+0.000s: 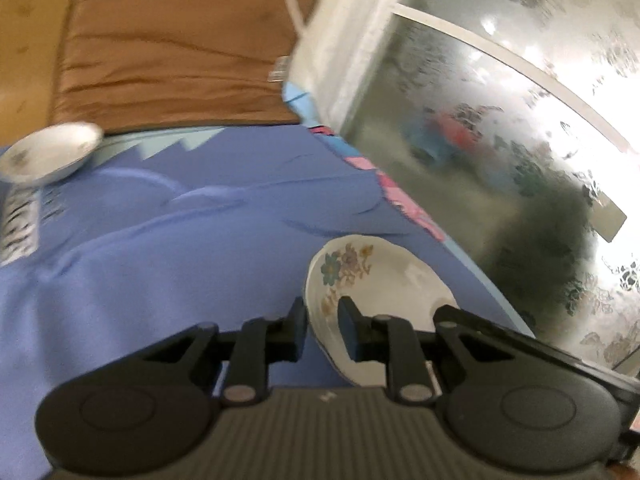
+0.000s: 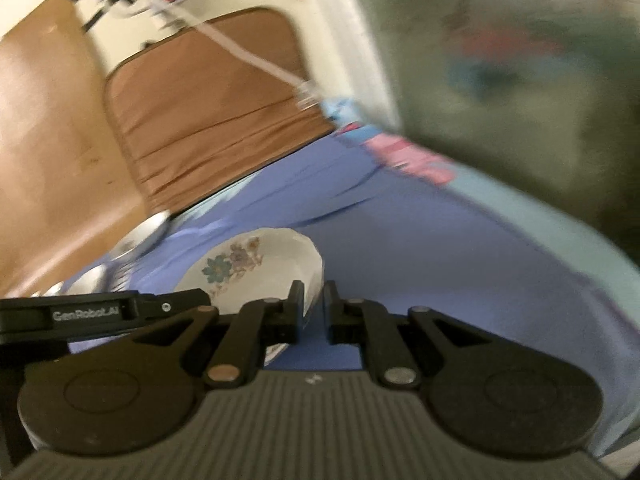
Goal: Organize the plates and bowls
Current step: 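Carry the plate toward the frosted window and release it with the right gripper, then grasp the rim of a second flower-print plate with the right gripper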
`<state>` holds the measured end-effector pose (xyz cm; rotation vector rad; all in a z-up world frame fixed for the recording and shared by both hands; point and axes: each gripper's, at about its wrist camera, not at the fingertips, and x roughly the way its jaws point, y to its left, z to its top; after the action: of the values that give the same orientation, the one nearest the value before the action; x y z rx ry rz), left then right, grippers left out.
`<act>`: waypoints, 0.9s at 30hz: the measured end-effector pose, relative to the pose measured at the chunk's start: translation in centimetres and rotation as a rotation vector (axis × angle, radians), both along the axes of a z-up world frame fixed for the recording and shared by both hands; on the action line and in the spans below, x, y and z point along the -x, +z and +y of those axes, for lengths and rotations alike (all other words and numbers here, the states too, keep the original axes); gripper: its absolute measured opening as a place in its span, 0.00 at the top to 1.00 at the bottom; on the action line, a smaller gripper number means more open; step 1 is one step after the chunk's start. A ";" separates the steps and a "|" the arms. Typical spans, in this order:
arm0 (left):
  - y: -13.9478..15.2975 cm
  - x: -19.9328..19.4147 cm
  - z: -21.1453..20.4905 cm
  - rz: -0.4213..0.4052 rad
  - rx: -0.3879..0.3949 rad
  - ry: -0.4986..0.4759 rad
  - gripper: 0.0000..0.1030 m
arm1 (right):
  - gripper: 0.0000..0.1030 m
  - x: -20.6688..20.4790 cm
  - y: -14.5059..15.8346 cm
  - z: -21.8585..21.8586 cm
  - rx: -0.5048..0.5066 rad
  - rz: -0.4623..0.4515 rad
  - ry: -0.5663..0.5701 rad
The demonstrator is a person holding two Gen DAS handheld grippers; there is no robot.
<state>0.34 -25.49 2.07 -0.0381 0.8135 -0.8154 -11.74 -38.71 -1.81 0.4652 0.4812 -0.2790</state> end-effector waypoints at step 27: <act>-0.9 -1.5 23.7 -0.138 0.005 0.524 0.63 | 0.79 -11.0 0.9 10.9 -0.152 -0.044 0.355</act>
<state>1.81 -1.83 1.17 -0.1897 0.6295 -0.3203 -0.73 -27.81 -0.88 0.5232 0.5348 0.1101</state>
